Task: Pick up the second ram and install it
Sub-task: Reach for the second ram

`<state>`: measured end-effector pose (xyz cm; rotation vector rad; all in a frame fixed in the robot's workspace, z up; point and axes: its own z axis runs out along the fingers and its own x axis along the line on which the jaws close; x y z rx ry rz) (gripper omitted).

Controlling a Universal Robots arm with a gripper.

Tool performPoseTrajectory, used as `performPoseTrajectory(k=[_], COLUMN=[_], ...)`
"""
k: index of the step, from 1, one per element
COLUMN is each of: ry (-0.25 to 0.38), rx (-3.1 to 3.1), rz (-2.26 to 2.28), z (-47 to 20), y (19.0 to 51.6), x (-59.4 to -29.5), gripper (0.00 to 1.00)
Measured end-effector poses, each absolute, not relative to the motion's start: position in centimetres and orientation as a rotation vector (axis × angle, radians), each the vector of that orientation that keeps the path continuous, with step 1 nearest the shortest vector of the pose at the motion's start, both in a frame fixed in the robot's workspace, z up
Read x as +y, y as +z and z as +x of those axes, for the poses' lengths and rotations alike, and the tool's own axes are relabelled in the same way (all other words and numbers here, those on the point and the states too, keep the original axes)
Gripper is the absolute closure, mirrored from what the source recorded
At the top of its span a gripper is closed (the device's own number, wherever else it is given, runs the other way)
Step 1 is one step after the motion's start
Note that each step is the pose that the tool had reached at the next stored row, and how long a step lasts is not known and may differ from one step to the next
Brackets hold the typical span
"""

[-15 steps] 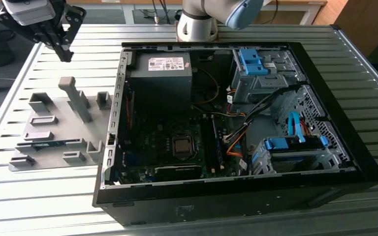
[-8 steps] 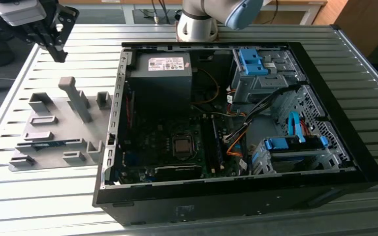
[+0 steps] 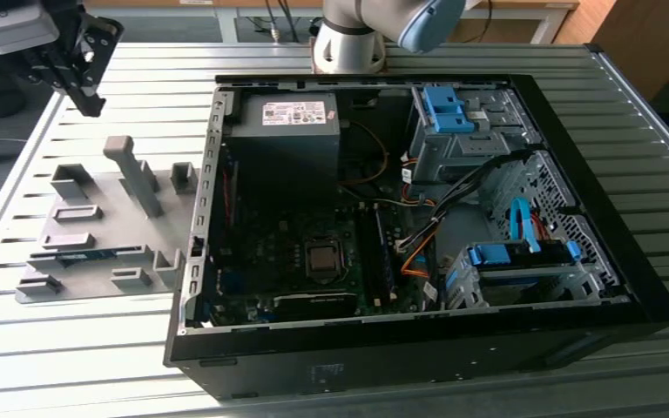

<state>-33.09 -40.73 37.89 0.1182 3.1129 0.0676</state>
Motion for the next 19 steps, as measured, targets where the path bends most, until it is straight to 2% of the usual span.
performPoseTrajectory(k=[12, 19], ry=[0.067, 0.033], rx=[3.113, 3.114], rz=[0.118, 0.117], z=[-35.0, -35.5], y=[37.8, 37.7], x=[-41.6, -42.0], gripper=[0.89, 0.89])
